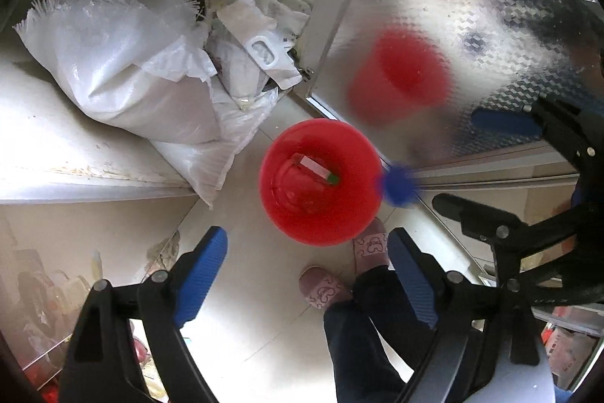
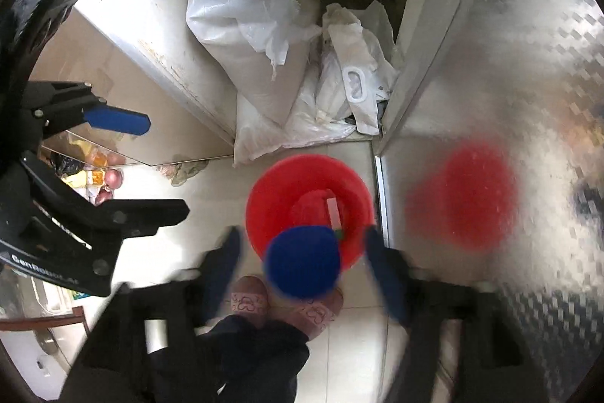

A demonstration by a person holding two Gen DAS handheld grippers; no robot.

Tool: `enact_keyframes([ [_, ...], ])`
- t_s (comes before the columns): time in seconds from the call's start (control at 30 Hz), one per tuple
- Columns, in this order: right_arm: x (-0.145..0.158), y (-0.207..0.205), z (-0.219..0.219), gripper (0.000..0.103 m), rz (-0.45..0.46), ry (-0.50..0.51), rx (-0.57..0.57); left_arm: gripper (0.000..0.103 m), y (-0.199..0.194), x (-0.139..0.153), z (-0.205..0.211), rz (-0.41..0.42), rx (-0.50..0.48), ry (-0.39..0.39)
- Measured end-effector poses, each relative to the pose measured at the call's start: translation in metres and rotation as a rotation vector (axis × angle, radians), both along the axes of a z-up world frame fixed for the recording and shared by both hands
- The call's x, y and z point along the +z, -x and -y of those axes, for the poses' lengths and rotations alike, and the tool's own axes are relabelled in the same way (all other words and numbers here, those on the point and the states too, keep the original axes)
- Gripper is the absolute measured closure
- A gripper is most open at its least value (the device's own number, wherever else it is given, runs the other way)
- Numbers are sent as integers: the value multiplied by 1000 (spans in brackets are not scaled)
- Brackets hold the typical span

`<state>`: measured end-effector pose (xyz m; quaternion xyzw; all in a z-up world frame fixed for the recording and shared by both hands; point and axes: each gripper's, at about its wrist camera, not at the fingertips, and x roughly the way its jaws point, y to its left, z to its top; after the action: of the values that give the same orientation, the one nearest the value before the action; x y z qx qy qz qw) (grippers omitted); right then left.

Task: Collect trash

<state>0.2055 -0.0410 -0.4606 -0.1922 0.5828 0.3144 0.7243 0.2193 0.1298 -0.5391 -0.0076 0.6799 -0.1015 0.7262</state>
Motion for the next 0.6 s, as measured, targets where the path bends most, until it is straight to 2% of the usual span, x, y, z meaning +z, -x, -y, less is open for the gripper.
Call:
enact_keyframes([
  [0.13,-4,-2,2,17,11,3,-12,7,0,0,-3,3,7,-6],
  [0.17,-4,-1,3,14,10,8,-10,1,0,1,-3,7,9,-4],
  [0.37,0,1,2,12,20,-1,-19,0,4,10,-4,12,14,-11],
  [0.5,14,3,2,12,-2,11,-51,0,14,38,-1,38,-3,-30],
  [0.6,42,12,3,12,25,7,-63,0,22,71,-4,52,5,-18],
])
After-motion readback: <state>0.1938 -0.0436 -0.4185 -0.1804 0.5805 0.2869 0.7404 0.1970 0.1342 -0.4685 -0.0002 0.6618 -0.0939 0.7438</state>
